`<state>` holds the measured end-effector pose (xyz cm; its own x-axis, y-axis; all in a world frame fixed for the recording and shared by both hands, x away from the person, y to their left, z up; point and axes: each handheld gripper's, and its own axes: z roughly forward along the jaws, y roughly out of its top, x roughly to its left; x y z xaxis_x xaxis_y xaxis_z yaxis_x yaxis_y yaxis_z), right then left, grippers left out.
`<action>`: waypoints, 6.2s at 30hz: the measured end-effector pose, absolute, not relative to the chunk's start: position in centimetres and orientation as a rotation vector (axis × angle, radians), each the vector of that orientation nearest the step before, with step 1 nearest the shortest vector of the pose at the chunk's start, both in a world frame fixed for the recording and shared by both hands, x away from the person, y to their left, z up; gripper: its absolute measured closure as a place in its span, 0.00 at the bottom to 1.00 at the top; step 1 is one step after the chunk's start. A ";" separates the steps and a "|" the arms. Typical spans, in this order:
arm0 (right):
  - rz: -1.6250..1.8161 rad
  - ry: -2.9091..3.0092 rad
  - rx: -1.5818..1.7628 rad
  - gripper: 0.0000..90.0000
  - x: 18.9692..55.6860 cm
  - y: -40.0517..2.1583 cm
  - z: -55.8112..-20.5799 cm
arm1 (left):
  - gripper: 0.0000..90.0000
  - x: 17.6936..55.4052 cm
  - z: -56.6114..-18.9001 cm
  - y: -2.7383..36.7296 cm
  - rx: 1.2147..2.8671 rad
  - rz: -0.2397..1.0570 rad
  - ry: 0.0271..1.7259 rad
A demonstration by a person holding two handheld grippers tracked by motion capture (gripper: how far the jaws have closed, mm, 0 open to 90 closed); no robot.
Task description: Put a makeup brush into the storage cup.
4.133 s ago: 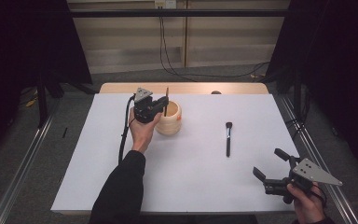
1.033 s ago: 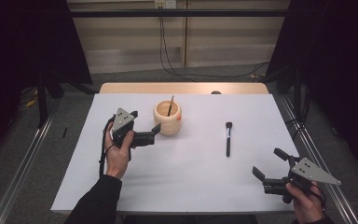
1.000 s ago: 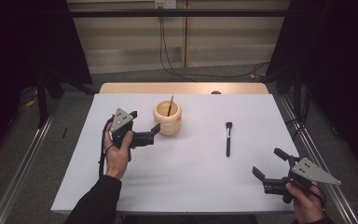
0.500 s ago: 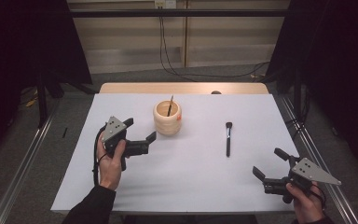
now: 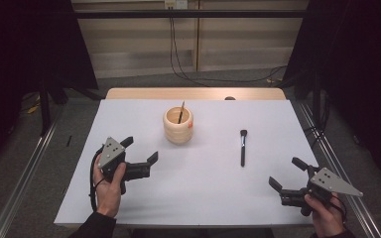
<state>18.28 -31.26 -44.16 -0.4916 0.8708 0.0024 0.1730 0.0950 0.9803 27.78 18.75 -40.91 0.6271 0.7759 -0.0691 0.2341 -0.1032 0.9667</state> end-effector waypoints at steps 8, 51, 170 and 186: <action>1.437 1.752 1.032 0.00 18.3 -31.2 -44.2 | 0.02 26.1 -41.3 19.8 1.641 0.588 0.846; 1.440 1.729 1.046 0.00 18.5 -31.1 -44.1 | 0.02 21.3 -43.2 22.5 1.602 0.577 0.859; 0.661 2.515 1.622 0.48 41.2 -27.4 -42.4 | 0.01 21.6 -43.1 22.6 1.642 0.592 0.832; 0.445 2.606 1.642 0.64 42.9 -25.2 -42.9 | 0.01 21.6 -43.1 22.5 1.640 0.574 0.832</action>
<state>42.95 -25.22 -42.94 -0.4428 0.8876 0.1266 0.8794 0.4023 0.2547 21.65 22.52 -43.14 0.6286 0.7752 -0.0625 0.2163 -0.0971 0.9715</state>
